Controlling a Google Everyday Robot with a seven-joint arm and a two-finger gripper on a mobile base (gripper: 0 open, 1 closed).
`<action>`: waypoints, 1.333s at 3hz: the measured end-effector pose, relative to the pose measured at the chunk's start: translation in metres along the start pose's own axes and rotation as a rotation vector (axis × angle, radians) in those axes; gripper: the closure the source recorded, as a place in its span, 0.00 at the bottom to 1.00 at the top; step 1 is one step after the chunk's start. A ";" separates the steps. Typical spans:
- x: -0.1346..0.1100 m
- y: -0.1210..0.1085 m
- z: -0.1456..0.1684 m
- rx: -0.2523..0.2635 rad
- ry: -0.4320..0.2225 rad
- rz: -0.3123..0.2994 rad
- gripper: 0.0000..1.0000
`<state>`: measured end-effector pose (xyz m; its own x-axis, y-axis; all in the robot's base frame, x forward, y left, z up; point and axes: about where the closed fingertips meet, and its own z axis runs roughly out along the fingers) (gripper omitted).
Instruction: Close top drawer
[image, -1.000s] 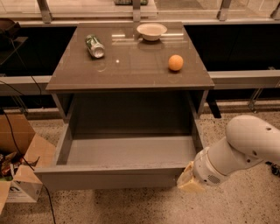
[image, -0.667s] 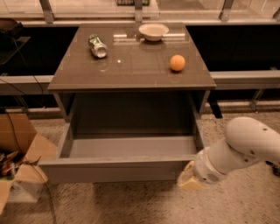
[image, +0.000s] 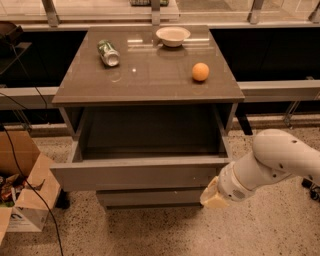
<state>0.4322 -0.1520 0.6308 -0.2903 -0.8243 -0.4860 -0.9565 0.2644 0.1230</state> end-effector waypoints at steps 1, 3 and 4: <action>-0.023 -0.019 0.002 0.087 0.003 -0.047 1.00; -0.050 -0.065 0.002 0.189 0.017 -0.098 1.00; -0.068 -0.108 -0.005 0.251 0.005 -0.116 1.00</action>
Offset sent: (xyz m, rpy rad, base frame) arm 0.1768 0.0592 0.0378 -0.1611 -0.3944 0.0329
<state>0.5552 -0.1266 0.6549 -0.1795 -0.8589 -0.4796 -0.9471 0.2827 -0.1518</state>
